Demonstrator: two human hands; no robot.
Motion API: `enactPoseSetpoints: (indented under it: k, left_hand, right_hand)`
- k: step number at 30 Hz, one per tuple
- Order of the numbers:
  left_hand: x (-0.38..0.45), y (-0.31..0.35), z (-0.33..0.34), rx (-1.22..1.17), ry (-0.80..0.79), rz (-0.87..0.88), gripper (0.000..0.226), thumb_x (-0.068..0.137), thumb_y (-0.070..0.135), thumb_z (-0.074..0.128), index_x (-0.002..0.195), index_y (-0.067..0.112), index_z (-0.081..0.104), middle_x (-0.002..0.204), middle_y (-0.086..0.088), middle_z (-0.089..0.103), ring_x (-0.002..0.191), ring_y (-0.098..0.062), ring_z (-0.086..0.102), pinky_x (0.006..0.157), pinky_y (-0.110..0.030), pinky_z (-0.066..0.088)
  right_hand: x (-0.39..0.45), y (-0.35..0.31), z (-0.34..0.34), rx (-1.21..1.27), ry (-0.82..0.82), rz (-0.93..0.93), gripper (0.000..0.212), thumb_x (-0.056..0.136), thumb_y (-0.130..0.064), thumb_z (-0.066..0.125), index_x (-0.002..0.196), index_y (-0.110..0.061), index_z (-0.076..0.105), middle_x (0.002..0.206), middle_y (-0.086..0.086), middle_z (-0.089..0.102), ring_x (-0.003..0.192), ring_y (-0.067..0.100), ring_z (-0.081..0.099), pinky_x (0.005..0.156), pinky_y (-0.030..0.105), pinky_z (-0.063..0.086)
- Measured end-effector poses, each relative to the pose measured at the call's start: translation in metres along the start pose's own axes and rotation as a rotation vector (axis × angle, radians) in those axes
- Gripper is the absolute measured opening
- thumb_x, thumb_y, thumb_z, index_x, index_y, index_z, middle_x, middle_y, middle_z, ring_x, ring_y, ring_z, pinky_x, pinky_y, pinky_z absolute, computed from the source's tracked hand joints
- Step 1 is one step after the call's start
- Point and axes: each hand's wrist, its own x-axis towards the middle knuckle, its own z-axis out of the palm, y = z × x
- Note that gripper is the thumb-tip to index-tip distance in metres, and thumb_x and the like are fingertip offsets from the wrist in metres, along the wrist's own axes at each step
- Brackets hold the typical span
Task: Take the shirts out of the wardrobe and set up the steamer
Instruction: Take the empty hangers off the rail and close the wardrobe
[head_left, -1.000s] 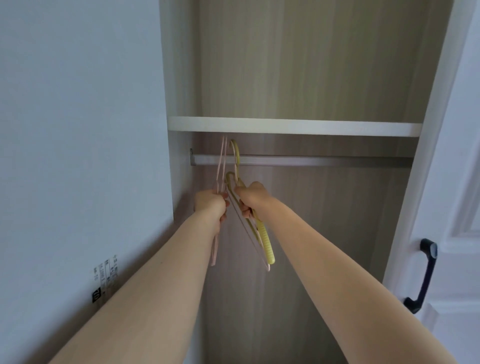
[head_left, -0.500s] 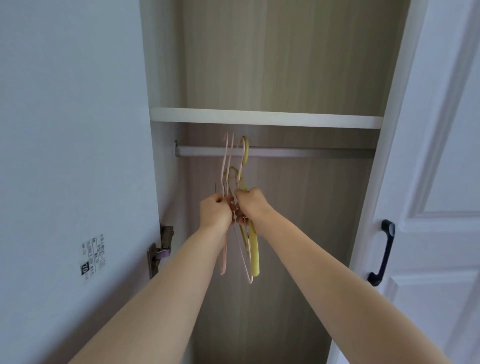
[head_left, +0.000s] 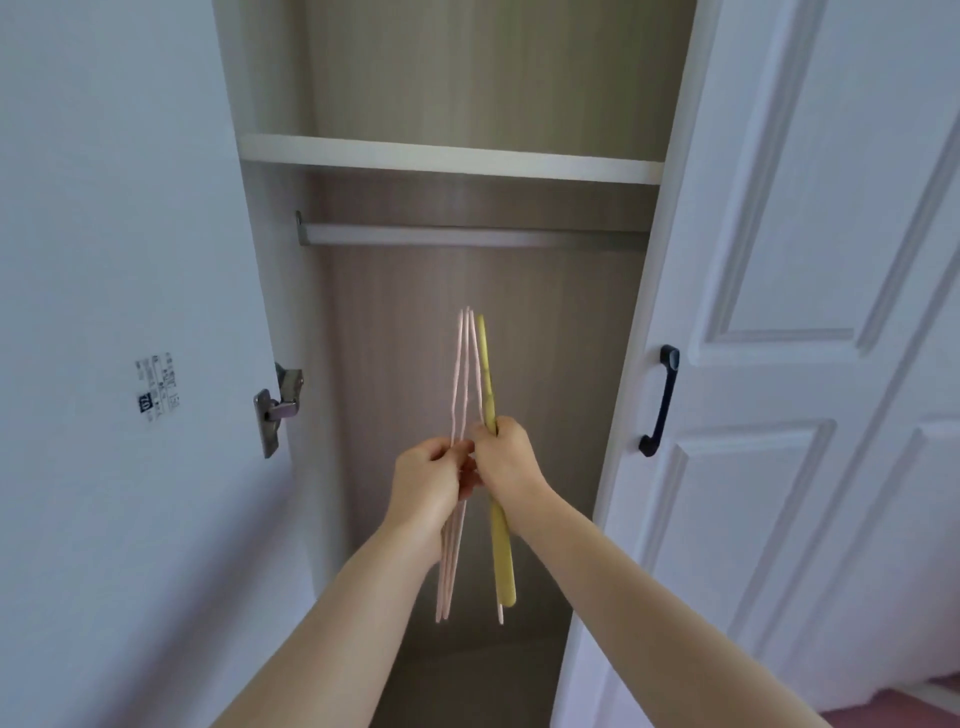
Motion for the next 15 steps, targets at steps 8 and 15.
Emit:
enactPoseSetpoints:
  k: [8, 15]
  left_hand:
    - [-0.073, -0.045, -0.007, 0.173, -0.09, 0.006, 0.019, 0.096, 0.023, 0.055, 0.087, 0.017, 0.071, 0.081, -0.005, 0.071, 0.075, -0.013, 0.066, 0.064, -0.019, 0.05]
    - [-0.111, -0.08, -0.018, 0.257, -0.194, -0.005, 0.015, 0.094, 0.023, 0.06, 0.083, 0.028, 0.07, 0.076, 0.005, 0.071, 0.07, -0.009, 0.068, 0.067, -0.017, 0.055]
  right_hand:
    - [-0.073, 0.057, -0.024, 0.146, -0.025, 0.066, 0.021, 0.1, -0.021, 0.045, 0.093, -0.007, 0.058, 0.074, 0.005, 0.056, 0.065, 0.014, 0.056, 0.067, 0.029, 0.052]
    - [-0.122, 0.085, -0.038, 0.17, -0.088, 0.197, 0.024, 0.096, -0.019, 0.053, 0.095, 0.0, 0.069, 0.084, 0.015, 0.065, 0.071, 0.02, 0.063, 0.062, 0.028, 0.053]
